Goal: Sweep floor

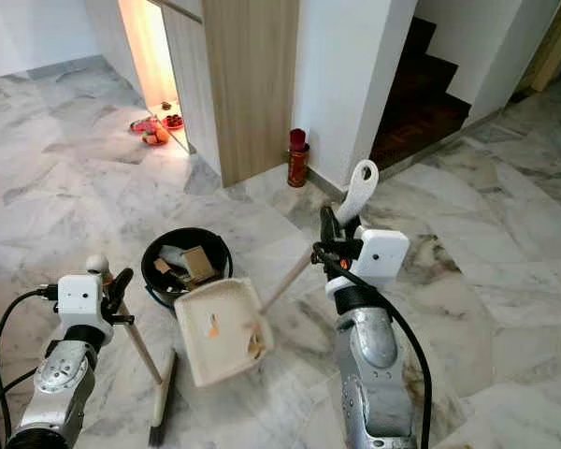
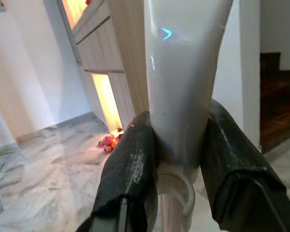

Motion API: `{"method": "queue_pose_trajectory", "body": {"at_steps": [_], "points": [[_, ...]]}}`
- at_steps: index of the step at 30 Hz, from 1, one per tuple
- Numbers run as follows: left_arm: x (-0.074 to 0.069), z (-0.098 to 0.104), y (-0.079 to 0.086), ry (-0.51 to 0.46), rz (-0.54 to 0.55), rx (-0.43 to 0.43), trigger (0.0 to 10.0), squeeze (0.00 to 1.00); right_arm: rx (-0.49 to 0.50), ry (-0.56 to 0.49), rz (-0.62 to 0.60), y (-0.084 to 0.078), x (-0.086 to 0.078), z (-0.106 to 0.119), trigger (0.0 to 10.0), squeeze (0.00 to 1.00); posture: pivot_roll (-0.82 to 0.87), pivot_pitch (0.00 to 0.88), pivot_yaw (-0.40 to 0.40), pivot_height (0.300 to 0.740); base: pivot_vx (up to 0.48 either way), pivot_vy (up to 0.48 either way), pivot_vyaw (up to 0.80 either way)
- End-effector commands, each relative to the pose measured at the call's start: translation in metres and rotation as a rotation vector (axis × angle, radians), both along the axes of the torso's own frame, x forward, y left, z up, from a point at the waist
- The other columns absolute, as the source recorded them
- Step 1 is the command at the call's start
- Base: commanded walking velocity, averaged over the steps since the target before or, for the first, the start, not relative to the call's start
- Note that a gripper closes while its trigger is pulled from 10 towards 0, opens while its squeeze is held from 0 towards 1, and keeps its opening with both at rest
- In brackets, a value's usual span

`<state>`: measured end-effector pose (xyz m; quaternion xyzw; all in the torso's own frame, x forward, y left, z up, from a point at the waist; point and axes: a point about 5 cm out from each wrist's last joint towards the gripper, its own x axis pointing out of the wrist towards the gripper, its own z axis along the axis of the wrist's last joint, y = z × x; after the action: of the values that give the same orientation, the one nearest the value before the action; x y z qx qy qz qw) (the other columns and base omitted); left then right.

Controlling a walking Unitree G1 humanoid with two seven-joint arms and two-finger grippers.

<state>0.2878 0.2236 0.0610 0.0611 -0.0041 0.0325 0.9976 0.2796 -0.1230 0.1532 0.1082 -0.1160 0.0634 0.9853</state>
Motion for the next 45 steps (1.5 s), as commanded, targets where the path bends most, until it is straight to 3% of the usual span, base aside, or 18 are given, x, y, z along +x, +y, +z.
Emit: {"method": "queue_pose_trajectory", "body": {"at_steps": [1, 8, 21, 35, 45], "points": [[0.001, 0.006, 0.003, -0.028, -0.001, 0.031, 10.0, 0.0, 0.042, -0.071, -0.004, 0.004, 0.0, 0.02, 10.0, 0.0, 0.0, 0.0, -0.022, 0.74, 0.0, 0.0, 0.0], [-0.003, 0.003, 0.004, -0.024, 0.012, 0.028, 10.0, 0.0, 0.036, -0.109, -0.032, -0.002, 0.003, 0.032, 10.0, 0.0, 0.01, 0.0, -0.03, 0.74, 0.0, 0.0, 0.0], [-0.004, 0.002, 0.003, -0.025, 0.011, 0.038, 10.0, 0.0, 0.052, -0.088, -0.04, -0.001, 0.007, 0.03, 10.0, 0.0, 0.01, 0.0, -0.033, 0.74, 0.0, 0.0, 0.76], [-0.004, 0.001, 0.004, -0.011, 0.014, 0.036, 10.0, 0.0, 0.081, -0.085, -0.044, -0.002, 0.01, 0.032, 10.0, 0.0, 0.02, 0.0, -0.032, 0.74, 0.0, 0.0, 0.0], [-0.004, 0.002, 0.004, -0.012, 0.018, 0.04, 10.0, 0.0, 0.094, -0.097, -0.034, 0.001, 0.011, 0.035, 10.0, 0.0, 0.02, 0.0, -0.034, 0.74, 0.0, 0.0, 0.54]]}}
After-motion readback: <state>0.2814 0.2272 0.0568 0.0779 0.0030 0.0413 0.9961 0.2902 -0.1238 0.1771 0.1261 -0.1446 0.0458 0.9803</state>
